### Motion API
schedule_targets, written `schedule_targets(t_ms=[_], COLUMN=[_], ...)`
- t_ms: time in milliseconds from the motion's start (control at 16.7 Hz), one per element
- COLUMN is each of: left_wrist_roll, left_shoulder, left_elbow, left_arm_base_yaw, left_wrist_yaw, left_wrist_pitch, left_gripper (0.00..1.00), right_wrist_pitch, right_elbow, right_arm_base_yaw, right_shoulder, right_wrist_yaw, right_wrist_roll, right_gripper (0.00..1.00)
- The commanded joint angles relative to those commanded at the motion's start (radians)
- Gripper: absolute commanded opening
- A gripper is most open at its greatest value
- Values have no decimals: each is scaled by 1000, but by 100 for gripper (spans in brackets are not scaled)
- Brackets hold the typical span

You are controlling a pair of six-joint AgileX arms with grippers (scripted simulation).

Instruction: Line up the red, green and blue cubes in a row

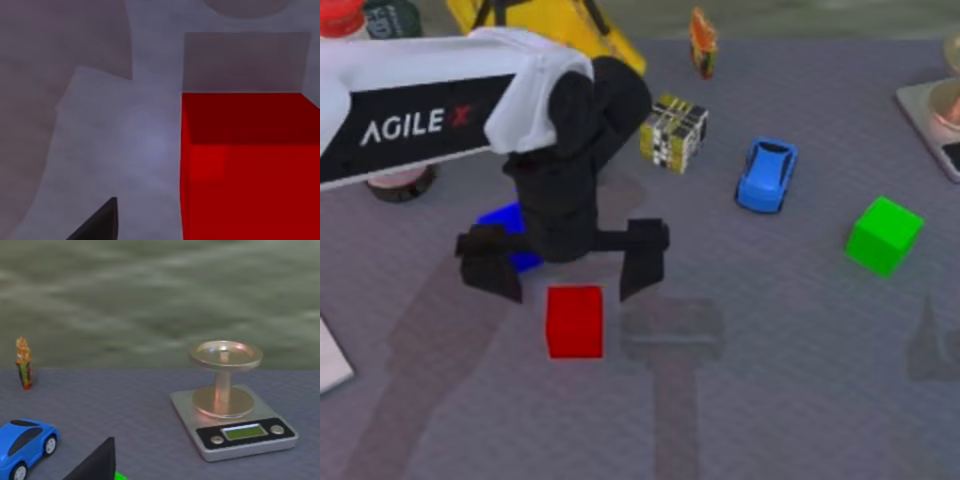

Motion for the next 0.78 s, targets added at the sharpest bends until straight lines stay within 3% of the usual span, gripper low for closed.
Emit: schedule_targets(t_ms=[240, 780], left_wrist_roll=[0, 15], left_shoulder=[-41, -135], left_elbow=[67, -13], left_arm_base_yaw=[7, 41], left_wrist_yaw=[-1, -7], left_wrist_pitch=[-102, -37], left_gripper=[100, 100], right_wrist_pitch=[0, -69], right_elbow=[0, 102], right_arm_base_yaw=[0, 15], right_shoulder=[0, 104], right_wrist_yaw=[0, -3], right_wrist_roll=[0, -39], right_gripper=[100, 100])
